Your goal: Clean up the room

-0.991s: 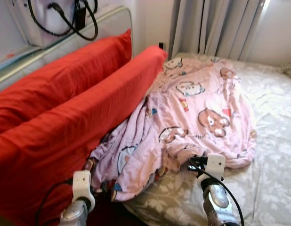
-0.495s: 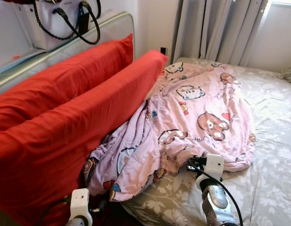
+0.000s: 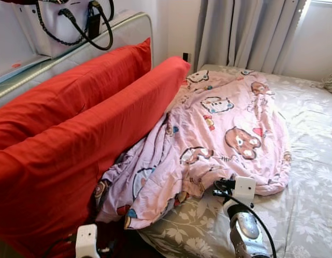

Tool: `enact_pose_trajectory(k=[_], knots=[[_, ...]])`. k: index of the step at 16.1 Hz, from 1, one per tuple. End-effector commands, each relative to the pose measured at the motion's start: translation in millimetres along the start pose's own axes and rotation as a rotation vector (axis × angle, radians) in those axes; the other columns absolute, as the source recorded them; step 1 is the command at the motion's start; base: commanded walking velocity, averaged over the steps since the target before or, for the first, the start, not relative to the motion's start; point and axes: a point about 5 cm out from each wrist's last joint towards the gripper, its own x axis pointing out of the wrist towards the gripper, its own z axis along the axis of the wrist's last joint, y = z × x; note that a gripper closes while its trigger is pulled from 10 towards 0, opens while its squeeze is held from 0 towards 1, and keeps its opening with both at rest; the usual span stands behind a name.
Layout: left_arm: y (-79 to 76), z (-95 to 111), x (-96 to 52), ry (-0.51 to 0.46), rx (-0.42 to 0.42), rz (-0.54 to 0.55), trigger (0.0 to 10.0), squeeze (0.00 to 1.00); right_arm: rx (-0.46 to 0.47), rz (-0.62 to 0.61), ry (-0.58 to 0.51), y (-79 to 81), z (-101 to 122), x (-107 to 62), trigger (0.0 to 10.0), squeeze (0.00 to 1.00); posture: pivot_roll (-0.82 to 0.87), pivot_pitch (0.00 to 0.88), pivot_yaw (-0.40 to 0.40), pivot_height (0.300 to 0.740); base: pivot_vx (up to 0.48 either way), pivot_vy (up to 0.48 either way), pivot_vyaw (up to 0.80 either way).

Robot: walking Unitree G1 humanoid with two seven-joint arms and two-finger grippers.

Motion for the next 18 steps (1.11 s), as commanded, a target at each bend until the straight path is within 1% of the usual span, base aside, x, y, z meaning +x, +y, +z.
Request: enact_pose_trajectory(k=[1, 6, 9, 10, 13, 18], knots=[[3.3, -5.7, -1.6, 0.031, 0.008, 0.008, 10.0, 0.00, -0.008, 0.002, -0.015, 0.6, 0.7, -1.0, 10.0, 0.00, 0.08, 0.000, 0.004, 0.740, 0.000, 0.000, 0.00], [5.1, -9.7, -3.0, 0.049, 0.017, 0.004, 10.0, 0.00, -0.017, 0.003, -0.014, 1.9, 0.9, -0.5, 10.0, 0.00, 0.08, 0.000, 0.007, 0.740, 0.000, 0.000, 0.00], [15.7, -12.8, -6.0, 0.061, 0.016, 0.015, 10.0, 0.00, -0.022, 0.007, -0.016, 3.1, 1.2, -0.3, 10.0, 0.00, 0.08, 0.000, 0.007, 0.740, 0.000, 0.000, 0.00], [21.8, -14.4, -7.9, 0.066, 0.015, 0.021, 10.0, 0.00, -0.026, 0.008, -0.014, 3.3, 0.8, -0.4, 10.0, 0.00, 0.08, 0.000, 0.007, 0.740, 0.000, 0.000, 0.00], [29.3, -18.5, -11.0, 0.079, 0.013, 0.032, 10.0, 0.00, -0.031, 0.009, -0.014, 4.2, 0.8, -0.4, 10.0, 0.00, 0.08, 0.000, 0.009, 0.740, 0.000, 0.000, 0.00], [30.9, -22.8, -12.8, 0.095, 0.016, 0.034, 10.0, 0.00, -0.046, 0.008, -0.014, 3.8, 1.2, -0.1, 10.0, 0.00, 0.08, 0.000, 0.013, 0.740, 0.000, 0.000, 0.00]])
